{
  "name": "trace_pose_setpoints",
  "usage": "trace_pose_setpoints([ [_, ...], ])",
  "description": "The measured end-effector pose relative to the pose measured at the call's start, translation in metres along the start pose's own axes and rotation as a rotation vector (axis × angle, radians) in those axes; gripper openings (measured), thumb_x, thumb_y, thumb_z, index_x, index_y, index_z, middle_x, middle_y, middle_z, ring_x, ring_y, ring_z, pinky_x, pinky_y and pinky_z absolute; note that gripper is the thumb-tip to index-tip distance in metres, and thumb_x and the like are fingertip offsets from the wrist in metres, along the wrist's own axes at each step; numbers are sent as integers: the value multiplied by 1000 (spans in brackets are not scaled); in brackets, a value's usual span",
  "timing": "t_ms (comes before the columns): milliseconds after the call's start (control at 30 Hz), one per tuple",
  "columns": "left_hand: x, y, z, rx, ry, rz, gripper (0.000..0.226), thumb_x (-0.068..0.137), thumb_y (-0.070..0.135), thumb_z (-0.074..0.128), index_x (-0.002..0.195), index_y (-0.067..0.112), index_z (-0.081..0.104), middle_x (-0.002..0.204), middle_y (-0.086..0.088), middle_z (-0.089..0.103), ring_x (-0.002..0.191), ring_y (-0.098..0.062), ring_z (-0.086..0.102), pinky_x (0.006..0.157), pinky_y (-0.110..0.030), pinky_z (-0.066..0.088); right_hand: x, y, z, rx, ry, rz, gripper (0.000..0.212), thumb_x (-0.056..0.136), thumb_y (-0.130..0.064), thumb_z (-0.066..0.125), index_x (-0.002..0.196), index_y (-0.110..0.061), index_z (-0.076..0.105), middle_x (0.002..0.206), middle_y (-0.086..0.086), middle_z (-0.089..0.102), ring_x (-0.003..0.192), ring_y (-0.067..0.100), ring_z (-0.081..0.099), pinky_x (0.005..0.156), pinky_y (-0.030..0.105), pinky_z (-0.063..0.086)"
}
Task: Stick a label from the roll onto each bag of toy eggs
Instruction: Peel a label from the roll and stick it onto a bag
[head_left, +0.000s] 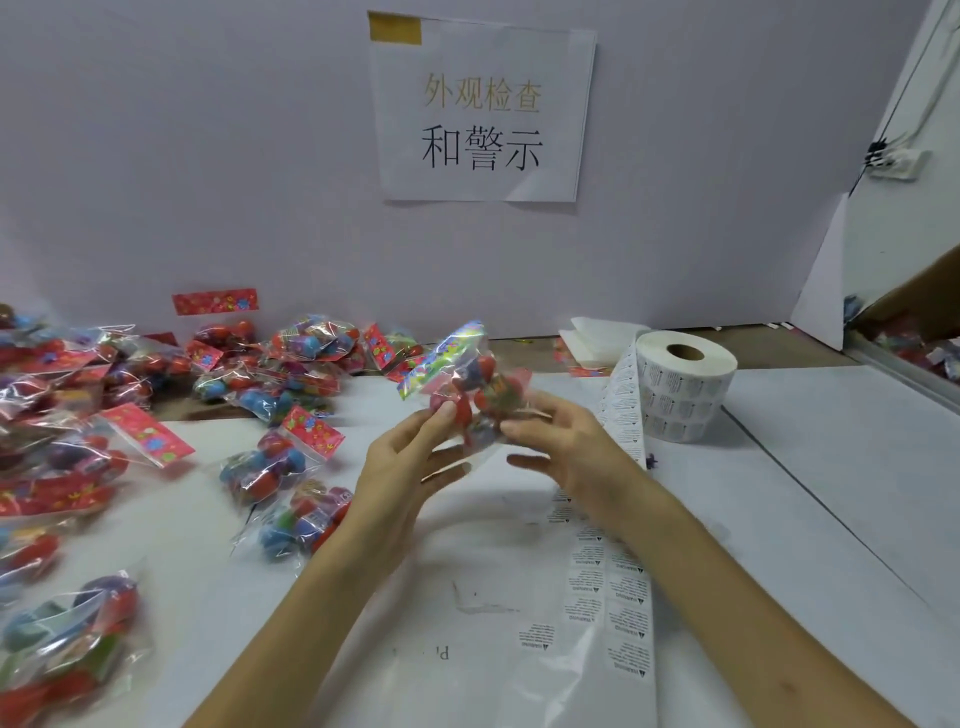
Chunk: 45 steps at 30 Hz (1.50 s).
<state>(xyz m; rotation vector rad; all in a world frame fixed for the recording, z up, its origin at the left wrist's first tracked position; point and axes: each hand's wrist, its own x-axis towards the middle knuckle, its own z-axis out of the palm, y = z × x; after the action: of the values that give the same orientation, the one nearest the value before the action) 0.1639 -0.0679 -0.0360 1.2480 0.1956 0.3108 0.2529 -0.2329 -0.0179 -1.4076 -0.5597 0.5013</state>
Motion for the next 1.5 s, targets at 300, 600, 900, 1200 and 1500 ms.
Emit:
trace_pose_setpoints([
  [300,-5,2,2,61,39,45,48,79,44,74,113,10,72,102,-13,78,93,-33,77,71,-30,61,-12,7,4,-158,95,-11,28,90,-34,74,113,-20,68,106,4,75,95,16,73,76,29,56],
  [600,-1,-1,1,88,-29,51,47,80,40,76,112,7,73,102,-14,77,93,-31,76,76,-34,63,-14,11,12,-134,140,-86,23,91,-20,73,114,-23,67,99,8,75,89,14,74,74,31,60],
  [900,0,-8,1,174,-54,45,48,77,43,77,106,6,73,95,-12,77,86,-30,76,82,-45,63,-11,16,10,-5,122,-32,33,89,1,71,118,-12,64,95,4,72,74,14,71,67,26,56],
  [1200,-2,-8,4,225,-91,53,36,85,36,74,109,9,72,95,-10,77,80,-28,75,70,-39,63,-12,15,9,-83,119,-38,39,83,3,76,119,-4,65,104,15,76,91,23,73,75,38,59],
  [1500,-1,-6,4,299,-53,29,18,74,30,68,89,23,76,88,-7,76,89,-41,74,75,-56,64,-12,14,4,-167,175,-62,12,90,-20,75,102,-18,75,79,-4,74,76,8,69,69,23,55],
])
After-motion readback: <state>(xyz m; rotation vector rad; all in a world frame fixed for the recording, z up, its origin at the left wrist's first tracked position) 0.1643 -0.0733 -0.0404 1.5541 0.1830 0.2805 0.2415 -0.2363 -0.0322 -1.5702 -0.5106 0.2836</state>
